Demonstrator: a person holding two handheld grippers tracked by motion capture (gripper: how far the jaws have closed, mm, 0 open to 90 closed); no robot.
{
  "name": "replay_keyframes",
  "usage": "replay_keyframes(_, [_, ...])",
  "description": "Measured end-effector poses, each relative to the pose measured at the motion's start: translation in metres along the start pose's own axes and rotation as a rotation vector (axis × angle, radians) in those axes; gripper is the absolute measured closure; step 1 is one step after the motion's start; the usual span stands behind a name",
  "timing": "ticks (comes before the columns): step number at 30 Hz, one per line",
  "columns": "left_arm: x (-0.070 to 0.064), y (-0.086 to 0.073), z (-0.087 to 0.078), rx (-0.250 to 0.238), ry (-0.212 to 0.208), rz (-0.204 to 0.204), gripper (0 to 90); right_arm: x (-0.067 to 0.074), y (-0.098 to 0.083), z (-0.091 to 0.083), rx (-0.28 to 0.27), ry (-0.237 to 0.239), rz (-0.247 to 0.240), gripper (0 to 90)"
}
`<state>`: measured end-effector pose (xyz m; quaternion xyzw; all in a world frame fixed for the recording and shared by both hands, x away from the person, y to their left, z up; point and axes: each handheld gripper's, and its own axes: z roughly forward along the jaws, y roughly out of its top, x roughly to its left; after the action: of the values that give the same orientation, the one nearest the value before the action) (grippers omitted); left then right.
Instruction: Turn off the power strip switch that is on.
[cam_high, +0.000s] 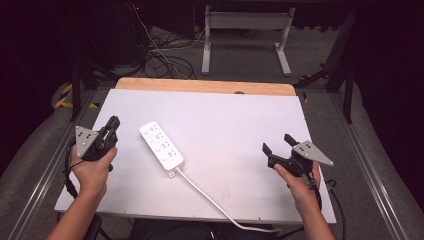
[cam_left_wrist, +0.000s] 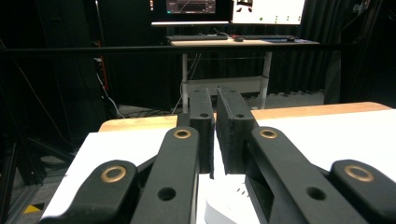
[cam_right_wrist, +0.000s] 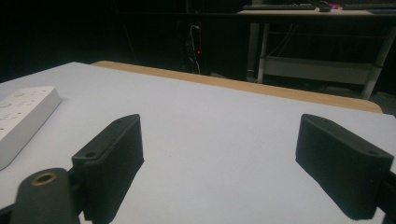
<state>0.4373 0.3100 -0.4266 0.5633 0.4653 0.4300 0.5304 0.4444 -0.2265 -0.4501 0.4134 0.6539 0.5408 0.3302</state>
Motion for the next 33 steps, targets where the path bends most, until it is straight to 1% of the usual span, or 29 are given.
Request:
replay_keyframes(2, [-0.0001,-0.0006,0.0006,0.001,0.016,-0.015,73.7,0.0003,0.0000,0.0000,0.001,0.001,0.001,15.4])
replay_keyframes(3, [-0.0003,-0.0007,0.0019,0.005,0.021,-0.030,66.3,0.0002,0.0000,0.0001,0.001,0.000,-0.001,15.5])
replay_keyframes(4, [-0.0003,-0.0005,0.0035,0.019,0.023,-0.046,47.4,0.0003,0.0000,0.0001,0.001,0.000,-0.001,15.5])
replay_keyframes(5, [-0.0005,-0.0004,0.0049,0.030,0.029,-0.058,47.4,0.0003,0.0000,0.0001,0.001,0.000,-0.001,15.5])
replay_keyframes(7, [-0.0007,-0.0005,0.0067,0.042,0.036,-0.067,36.0,0.0001,-0.0001,0.0001,0.001,0.000,-0.001,15.5])
replay_keyframes(8, [-0.0006,-0.0003,0.0070,0.047,0.036,-0.065,32.0,0.0001,0.0000,0.0001,0.000,0.000,-0.001,15.5])
replay_keyframes(10, [-0.0003,0.0001,0.0074,0.043,0.036,-0.056,26.8,0.0002,0.0001,-0.0001,0.000,0.001,0.000,15.6])
replay_keyframes(12, [-0.0004,0.0005,0.0072,0.039,0.048,-0.047,19.7,0.0001,0.0001,-0.0002,0.000,0.000,0.000,15.6])
replay_keyframes(14, [-0.0013,0.0001,0.0069,0.028,0.064,-0.027,16.3,0.0001,0.0001,-0.0001,0.000,0.001,0.000,15.6])
replay_keyframes(16, [-0.0018,0.0002,0.0070,0.026,0.075,-0.023,11.2,0.0003,0.0000,-0.0001,0.000,0.001,0.000,15.6])
replay_keyframes(17, [-0.0020,0.0002,0.0071,0.025,0.075,-0.024,10.3,0.0003,0.0000,-0.0001,0.000,0.001,0.000,15.6])
replay_keyframes(23, [-0.0038,-0.0003,0.0076,0.026,0.062,-0.004,9.4,0.0000,0.0001,-0.0001,-0.002,0.000,-0.002,15.4])
replay_keyframes(29, [-0.0059,-0.0009,0.0096,0.035,0.052,-0.009,9.4,-0.0001,-0.0006,-0.0014,0.003,-0.002,-0.001,15.4])
replay_keyframes(33, [-0.0066,-0.0015,0.0097,0.039,0.046,-0.006,9.7,-0.0013,-0.0004,-0.0028,-0.004,-0.006,0.005,15.4])
